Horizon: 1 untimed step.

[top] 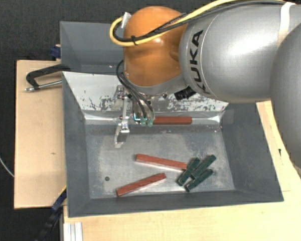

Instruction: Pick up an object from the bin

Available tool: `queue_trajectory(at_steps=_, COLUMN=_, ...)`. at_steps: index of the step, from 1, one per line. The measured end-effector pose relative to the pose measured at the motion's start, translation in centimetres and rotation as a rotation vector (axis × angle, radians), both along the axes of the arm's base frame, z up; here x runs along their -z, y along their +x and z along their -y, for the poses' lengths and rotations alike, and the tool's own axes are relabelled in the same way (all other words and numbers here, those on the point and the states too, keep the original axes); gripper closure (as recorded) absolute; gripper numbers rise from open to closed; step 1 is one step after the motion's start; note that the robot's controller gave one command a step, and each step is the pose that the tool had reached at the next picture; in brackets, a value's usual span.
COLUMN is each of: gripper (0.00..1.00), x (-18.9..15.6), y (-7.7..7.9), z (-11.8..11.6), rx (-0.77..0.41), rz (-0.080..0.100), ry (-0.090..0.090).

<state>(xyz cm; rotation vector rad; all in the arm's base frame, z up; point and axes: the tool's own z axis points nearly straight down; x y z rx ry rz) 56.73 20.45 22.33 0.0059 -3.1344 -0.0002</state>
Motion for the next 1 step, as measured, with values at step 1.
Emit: queue_trajectory(at_steps=1, gripper=0.0, x=-0.5, y=0.19, z=0.11, rx=0.003, rz=0.009, ry=0.002)
